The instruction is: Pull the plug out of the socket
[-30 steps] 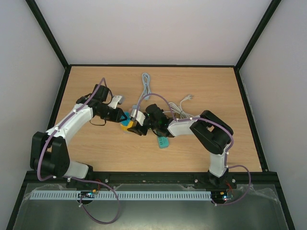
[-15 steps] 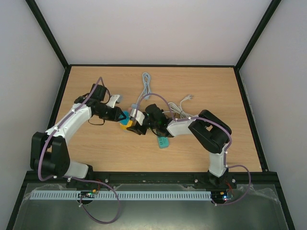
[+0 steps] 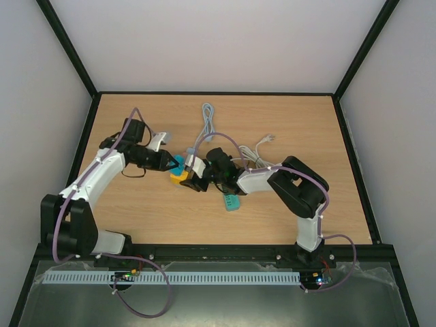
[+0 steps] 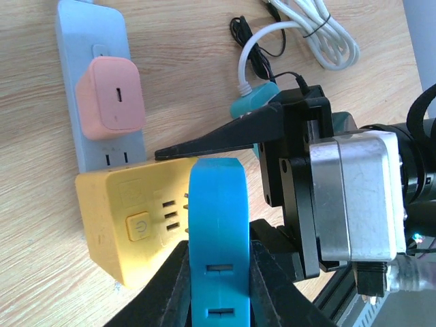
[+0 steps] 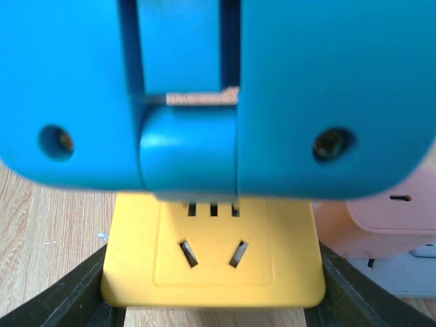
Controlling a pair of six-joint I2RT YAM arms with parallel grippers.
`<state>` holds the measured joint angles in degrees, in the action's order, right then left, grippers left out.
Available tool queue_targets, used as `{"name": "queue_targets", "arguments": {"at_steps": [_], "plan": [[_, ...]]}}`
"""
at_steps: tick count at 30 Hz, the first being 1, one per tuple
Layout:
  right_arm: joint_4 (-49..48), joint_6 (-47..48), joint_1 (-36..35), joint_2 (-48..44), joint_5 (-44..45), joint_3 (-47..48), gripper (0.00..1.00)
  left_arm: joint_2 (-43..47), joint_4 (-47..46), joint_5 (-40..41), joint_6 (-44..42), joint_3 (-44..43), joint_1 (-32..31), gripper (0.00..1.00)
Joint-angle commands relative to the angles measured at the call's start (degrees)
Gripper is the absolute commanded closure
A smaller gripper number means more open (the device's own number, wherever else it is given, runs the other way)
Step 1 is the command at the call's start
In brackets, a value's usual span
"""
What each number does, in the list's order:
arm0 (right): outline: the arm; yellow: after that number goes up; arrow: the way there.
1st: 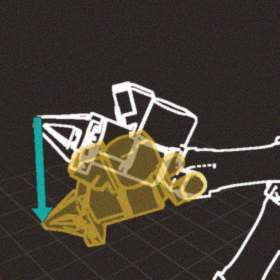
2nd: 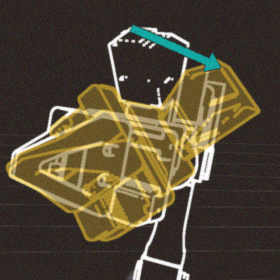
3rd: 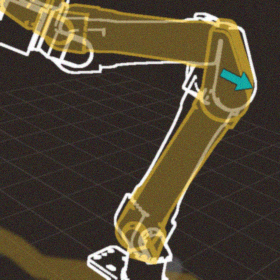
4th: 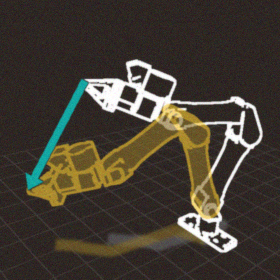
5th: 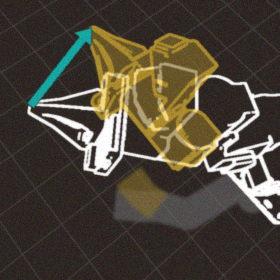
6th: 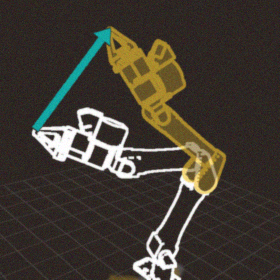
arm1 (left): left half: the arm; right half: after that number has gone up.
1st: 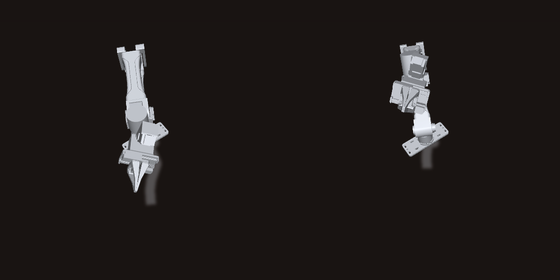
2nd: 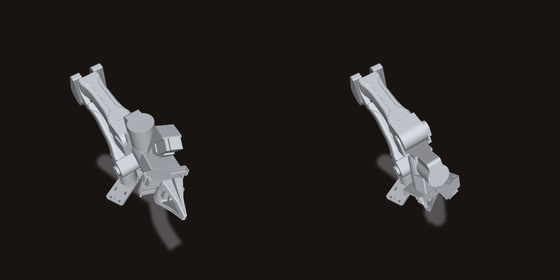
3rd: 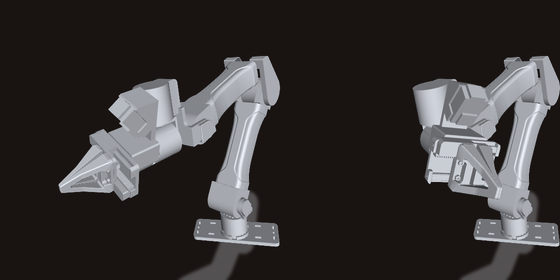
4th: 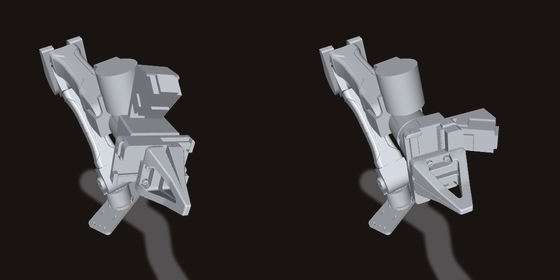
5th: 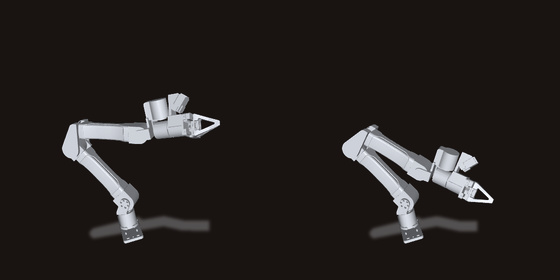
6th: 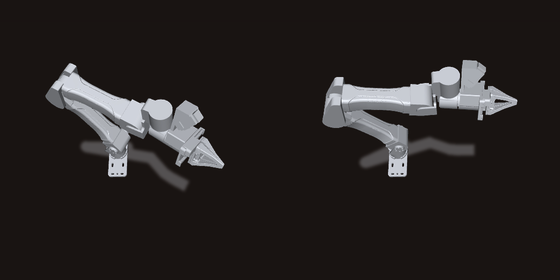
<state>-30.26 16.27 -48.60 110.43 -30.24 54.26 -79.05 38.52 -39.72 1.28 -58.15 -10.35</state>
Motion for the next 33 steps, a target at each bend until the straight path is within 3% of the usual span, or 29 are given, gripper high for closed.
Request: {"name": "queue_targets", "arguments": {"at_steps": [1, 8, 10, 17, 21, 27, 33], "plan": [[4.59, 0.65, 1.12, 0.91, 3.83, 0.60, 0.51, 2.19, 1.40, -1.62, -0.76, -1.00, 1.93, 0.98], [8.79, -0.73, 1.22, -2.55, 1.26, 3.29, 0.15, 4.00, 1.16, -2.02, -1.65, -0.13, 3.94, 0.98], [11.15, -1.63, 1.22, -3.42, -0.21, 4.95, 0.10, 4.48, 1.00, -2.09, -1.40, 0.00, 4.29, 0.98], [16.28, -2.13, 1.55, -7.56, -2.27, 7.76, 0.00, 5.33, 1.91, -2.81, -2.27, -0.76, 5.13, 0.98], [28.50, -0.68, 3.70, -10.14, -6.62, 12.27, 0.02, 6.25, 4.46, -3.84, -6.71, -2.19, 5.40, 0.97], [45.34, 0.22, 8.93, -16.05, -20.44, 15.21, 0.02, 7.87, 7.54, -8.67, -13.71, -2.91, 5.34, 0.97], [48.77, -5.02, 9.23, -23.89, -21.20, 14.37, 0.02, 8.73, 10.41, -14.17, -19.60, -2.66, 5.21, 0.96]]}}
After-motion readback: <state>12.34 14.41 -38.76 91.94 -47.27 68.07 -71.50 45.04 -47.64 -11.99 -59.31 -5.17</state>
